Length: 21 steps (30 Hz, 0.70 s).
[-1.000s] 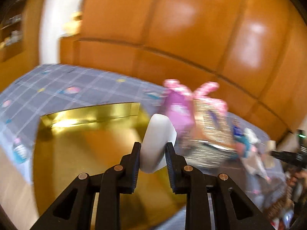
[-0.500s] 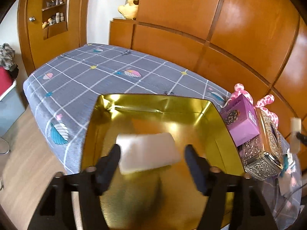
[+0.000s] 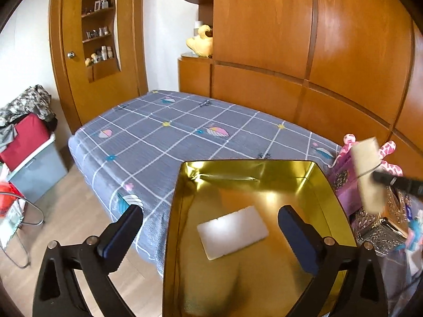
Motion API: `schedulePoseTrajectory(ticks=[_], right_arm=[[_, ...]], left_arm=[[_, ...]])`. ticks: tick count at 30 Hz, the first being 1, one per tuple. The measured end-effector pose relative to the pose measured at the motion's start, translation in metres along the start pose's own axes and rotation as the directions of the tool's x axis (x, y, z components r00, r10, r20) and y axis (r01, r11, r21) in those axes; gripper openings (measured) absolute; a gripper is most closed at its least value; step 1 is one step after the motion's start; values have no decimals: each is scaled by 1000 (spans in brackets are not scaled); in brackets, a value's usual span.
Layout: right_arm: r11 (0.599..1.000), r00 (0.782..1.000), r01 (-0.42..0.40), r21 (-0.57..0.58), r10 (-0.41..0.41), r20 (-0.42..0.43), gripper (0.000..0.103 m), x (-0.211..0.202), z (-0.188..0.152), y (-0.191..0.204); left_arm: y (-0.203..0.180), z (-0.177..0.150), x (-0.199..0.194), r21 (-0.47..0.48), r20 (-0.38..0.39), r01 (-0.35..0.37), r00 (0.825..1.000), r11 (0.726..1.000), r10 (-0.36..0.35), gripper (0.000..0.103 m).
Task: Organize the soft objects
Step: 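Drop the white pad into the gold tray with left tool while right tool lifts cloth, then lower the beige bow-tied cloth into the gold tray and open the right tool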
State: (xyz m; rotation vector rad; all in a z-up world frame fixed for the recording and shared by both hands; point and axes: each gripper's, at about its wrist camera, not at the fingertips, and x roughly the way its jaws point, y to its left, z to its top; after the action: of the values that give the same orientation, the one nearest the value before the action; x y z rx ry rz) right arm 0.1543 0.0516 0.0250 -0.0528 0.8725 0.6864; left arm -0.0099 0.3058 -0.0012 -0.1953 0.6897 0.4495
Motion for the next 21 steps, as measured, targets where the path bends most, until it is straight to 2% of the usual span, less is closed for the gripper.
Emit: schedulePoseTrajectory(ticks=[4, 9, 13, 21], right_arm=[[997, 995, -68, -31, 65, -70, 15, 29, -17, 40], [997, 987, -70, -26, 66, -146, 20, 66, -35, 65], [999, 986, -42, -13, 39, -164, 32, 77, -43, 68], [999, 993, -20, 30, 24, -117, 41, 54, -50, 52]], left_arm=[[-2, -4, -2, 0, -4, -10, 1000, 1000, 10, 103], [-12, -7, -4, 23, -10, -21, 1000, 1000, 21, 103], [-17, -9, -6, 33, -6, -14, 1000, 999, 15, 103], [-28, -12, -10, 64, 0, -7, 1000, 998, 7, 103]])
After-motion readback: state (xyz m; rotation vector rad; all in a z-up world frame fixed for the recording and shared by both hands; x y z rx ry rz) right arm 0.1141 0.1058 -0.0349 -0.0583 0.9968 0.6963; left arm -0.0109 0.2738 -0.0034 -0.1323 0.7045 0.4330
